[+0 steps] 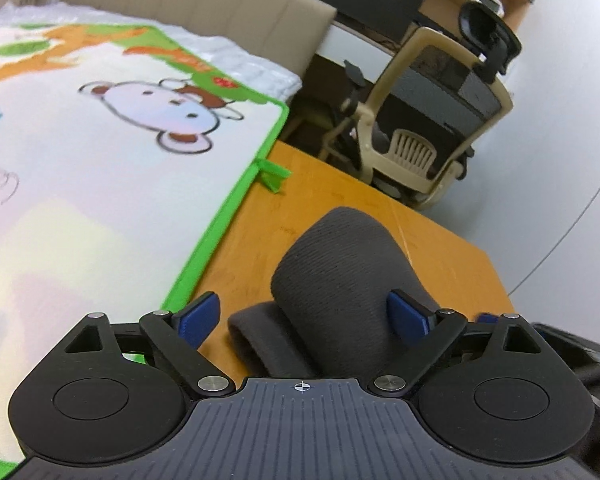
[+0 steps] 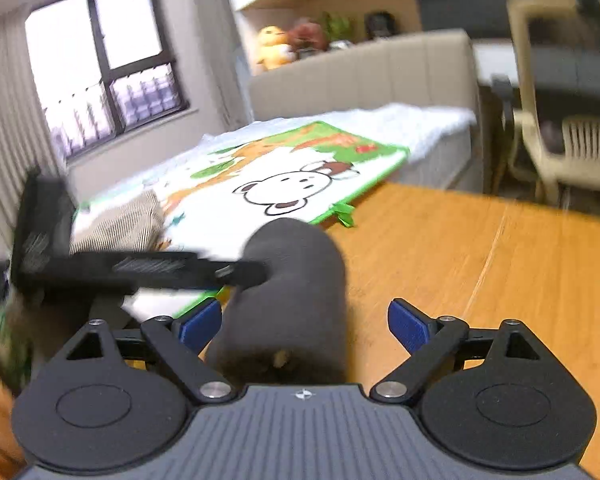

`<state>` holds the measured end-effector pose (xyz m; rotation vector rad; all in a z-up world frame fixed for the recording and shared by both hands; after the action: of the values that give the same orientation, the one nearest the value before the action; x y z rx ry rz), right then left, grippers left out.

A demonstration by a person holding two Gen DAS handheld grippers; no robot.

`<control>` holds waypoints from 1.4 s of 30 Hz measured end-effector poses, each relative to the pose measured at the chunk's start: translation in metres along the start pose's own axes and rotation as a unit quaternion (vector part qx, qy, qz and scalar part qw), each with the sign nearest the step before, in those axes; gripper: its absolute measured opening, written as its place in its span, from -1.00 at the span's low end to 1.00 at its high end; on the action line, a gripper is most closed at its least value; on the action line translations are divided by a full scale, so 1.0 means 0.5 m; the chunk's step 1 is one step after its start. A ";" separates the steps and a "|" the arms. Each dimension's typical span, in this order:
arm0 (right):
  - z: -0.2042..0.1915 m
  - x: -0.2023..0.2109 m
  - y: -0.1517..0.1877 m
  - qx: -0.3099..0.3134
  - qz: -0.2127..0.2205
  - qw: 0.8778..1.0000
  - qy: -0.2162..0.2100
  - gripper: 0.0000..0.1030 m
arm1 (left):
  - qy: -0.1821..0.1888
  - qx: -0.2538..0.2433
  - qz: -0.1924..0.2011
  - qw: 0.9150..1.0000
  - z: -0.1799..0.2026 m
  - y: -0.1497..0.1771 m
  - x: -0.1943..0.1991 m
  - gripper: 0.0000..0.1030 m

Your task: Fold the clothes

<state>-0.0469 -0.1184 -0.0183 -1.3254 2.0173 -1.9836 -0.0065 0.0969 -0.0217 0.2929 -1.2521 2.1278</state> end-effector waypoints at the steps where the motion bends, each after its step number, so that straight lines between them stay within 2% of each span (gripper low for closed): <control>1: 0.002 -0.012 0.002 -0.006 -0.008 1.000 -0.005 0.77 | 0.002 0.003 -0.001 1.000 -0.007 0.001 0.003 0.84; 5: 0.008 -0.059 0.011 -0.030 -0.039 0.998 -0.027 0.83 | 0.019 0.019 -0.002 1.000 -0.019 0.002 -0.001 0.85; 7: 0.012 -0.082 0.015 -0.042 -0.055 0.997 -0.038 0.63 | 0.028 0.028 -0.003 0.999 -0.020 0.000 -0.010 0.86; 9: 0.015 -0.105 0.019 -0.054 -0.071 0.995 -0.049 0.26 | 0.023 0.021 -0.002 1.000 -0.011 -0.008 -0.022 0.87; 10: 0.017 -0.117 0.021 -0.060 -0.079 0.994 -0.054 0.15 | 0.025 0.016 0.000 1.000 -0.002 -0.016 -0.030 0.87; 12: 0.026 -0.125 0.021 -0.070 -0.082 0.993 -0.054 0.08 | 0.039 0.009 0.002 0.999 0.024 -0.033 -0.047 0.86; 15: 0.062 -0.079 0.004 -0.050 -0.040 0.998 0.010 0.08 | 0.059 -0.018 0.008 0.998 0.078 -0.058 -0.074 0.85; 17: 0.081 -0.051 -0.003 -0.016 -0.015 0.997 0.075 0.09 | 0.069 -0.032 0.011 0.997 0.117 -0.073 -0.096 0.85; 20: 0.077 -0.043 0.009 0.083 0.003 0.979 0.186 0.12 | 0.100 -0.038 0.008 0.994 0.172 -0.087 -0.124 0.85; 22: 0.066 -0.047 0.024 0.151 0.008 0.957 0.246 0.17 | 0.109 -0.048 -0.001 0.993 0.208 -0.088 -0.148 0.85; 23: 0.066 -0.046 0.026 0.158 0.009 0.955 0.251 0.20 | 0.106 -0.058 -0.009 0.993 0.226 -0.084 -0.162 0.85; 24: 0.069 -0.043 0.027 0.155 0.008 0.957 0.246 0.23 | 0.104 -0.067 -0.017 0.992 0.244 -0.080 -0.177 0.85; 27: 0.077 -0.033 0.027 0.143 0.007 0.963 0.229 0.37 | 0.056 -0.126 -0.033 0.990 0.265 -0.053 -0.225 0.89; 28: 0.080 -0.030 0.027 0.139 0.007 0.965 0.224 0.40 | 0.054 -0.133 -0.033 0.989 0.260 -0.051 -0.235 0.89; 30: 0.086 -0.024 0.028 0.131 0.006 0.968 0.213 0.58 | 0.051 -0.146 -0.034 0.987 0.249 -0.047 -0.254 0.90; 33: 0.114 0.015 0.025 0.097 0.011 0.979 0.180 0.68 | 0.076 -0.147 -0.043 0.985 0.239 -0.045 -0.281 0.93; 36: 0.160 0.072 0.012 0.023 0.039 0.990 0.133 0.68 | 0.103 -0.154 -0.059 0.981 0.240 -0.038 -0.309 0.95; 39: 0.200 0.120 -0.010 -0.033 0.081 0.990 0.108 0.66 | 0.132 -0.132 -0.080 0.979 0.223 -0.027 -0.330 0.98; 40: 0.211 0.121 -0.011 -0.038 0.085 0.989 0.111 0.64 | 0.129 -0.126 -0.077 0.981 0.216 -0.027 -0.330 0.99; 41: 0.221 0.117 -0.010 -0.040 0.085 0.989 0.117 0.51 | 0.126 -0.120 -0.073 0.982 0.210 -0.028 -0.331 1.00; 42: 0.232 0.113 -0.008 -0.041 0.085 0.988 0.123 0.50 | 0.122 -0.115 -0.069 0.983 0.203 -0.028 -0.332 1.00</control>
<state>-0.0172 -0.2435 -0.0074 -0.9214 2.2516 -2.0946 0.1169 -0.0529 -0.0399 0.0165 -1.2762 1.8190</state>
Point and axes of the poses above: each gripper's, at about its wrist camera, not at the fingertips, and x roughly against the way its jaws point, z to its right, y to its underside, the point moved 3 cm from there along -x, roughly the way its jaws point, and after that the axes turned 10 degrees about y, right-handed, at the moved point
